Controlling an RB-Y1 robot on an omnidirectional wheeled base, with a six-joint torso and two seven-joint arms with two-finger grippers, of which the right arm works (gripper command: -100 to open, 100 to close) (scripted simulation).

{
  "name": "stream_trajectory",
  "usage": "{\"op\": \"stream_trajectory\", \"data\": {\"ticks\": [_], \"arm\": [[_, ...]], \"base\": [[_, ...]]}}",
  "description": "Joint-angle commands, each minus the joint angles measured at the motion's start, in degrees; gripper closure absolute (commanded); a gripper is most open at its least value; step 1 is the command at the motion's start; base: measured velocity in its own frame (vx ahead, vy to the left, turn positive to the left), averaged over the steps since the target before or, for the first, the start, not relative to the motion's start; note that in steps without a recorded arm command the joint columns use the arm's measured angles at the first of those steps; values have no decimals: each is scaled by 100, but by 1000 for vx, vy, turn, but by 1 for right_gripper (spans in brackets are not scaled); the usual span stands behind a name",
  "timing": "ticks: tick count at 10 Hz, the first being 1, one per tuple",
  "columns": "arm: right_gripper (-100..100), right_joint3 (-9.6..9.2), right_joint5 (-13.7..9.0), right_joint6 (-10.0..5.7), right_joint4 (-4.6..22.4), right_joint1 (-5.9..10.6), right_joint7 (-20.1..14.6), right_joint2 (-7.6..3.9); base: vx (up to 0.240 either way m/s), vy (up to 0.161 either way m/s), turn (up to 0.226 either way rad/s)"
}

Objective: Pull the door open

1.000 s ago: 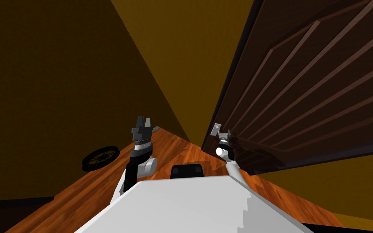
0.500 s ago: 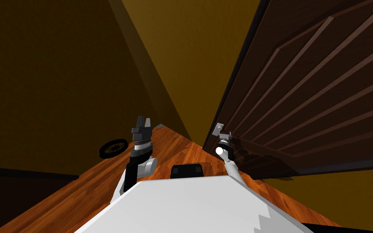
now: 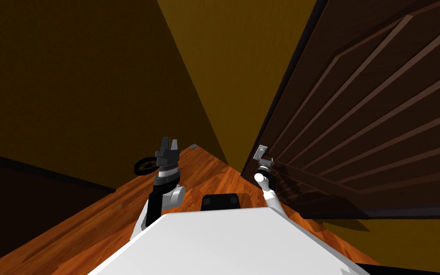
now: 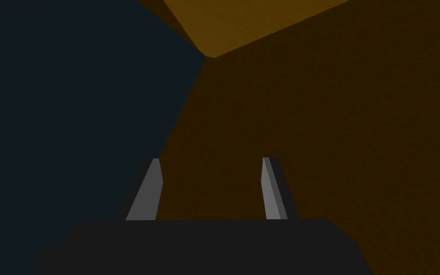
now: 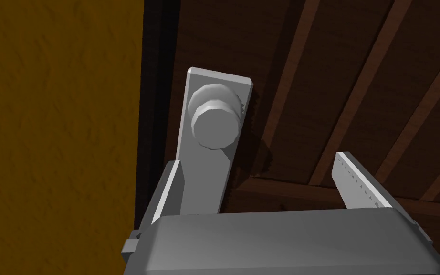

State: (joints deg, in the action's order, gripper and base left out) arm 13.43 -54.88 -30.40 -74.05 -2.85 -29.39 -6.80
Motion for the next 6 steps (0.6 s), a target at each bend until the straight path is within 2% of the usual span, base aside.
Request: {"op": "stream_trajectory", "data": {"ticks": [1,3,6], "arm": [[-100,38,-286,51,-33,3,-176,48],[-100,69,-579,89,-61,5,-346,105],[-100,104,-892,134,-94,7,-540,170]], "base": [[-105,1,165],[-102,-5,168],[-74,1,133]]}}
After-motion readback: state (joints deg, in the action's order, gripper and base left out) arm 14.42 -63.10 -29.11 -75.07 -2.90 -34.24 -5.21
